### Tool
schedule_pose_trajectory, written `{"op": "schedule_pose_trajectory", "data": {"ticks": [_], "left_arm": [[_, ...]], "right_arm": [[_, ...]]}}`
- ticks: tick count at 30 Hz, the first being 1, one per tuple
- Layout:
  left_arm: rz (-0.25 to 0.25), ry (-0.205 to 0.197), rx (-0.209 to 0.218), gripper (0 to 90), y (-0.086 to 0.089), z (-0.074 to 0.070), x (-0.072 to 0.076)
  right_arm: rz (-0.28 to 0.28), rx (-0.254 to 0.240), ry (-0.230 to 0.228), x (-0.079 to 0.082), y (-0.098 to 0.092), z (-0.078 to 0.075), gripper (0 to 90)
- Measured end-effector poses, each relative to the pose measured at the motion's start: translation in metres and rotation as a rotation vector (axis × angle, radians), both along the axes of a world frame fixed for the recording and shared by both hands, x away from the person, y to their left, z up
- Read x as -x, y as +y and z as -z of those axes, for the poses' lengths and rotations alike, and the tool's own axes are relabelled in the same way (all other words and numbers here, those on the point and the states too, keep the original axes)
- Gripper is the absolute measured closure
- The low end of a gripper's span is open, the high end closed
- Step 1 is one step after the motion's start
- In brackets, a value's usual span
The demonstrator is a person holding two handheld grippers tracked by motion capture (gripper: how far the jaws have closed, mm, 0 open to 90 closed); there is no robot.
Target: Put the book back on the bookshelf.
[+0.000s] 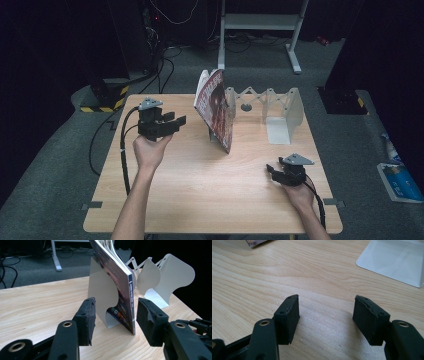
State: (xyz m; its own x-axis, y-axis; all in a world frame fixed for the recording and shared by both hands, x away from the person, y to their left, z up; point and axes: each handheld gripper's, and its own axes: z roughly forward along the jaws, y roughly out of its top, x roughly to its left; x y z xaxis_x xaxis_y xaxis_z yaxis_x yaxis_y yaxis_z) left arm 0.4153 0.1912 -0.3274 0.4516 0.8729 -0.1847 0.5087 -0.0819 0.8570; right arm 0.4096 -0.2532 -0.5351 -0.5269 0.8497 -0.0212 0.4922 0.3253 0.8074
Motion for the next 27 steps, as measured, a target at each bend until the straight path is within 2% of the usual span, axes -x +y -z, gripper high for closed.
{"op": "schedule_pose_trajectory", "data": {"ticks": [27], "left_arm": [[-0.008,0.006,0.016,49.5,0.008,0.01,0.011]], "right_arm": [[0.002,-0.001,0.002,0.0,0.0,0.0,37.6]]}}
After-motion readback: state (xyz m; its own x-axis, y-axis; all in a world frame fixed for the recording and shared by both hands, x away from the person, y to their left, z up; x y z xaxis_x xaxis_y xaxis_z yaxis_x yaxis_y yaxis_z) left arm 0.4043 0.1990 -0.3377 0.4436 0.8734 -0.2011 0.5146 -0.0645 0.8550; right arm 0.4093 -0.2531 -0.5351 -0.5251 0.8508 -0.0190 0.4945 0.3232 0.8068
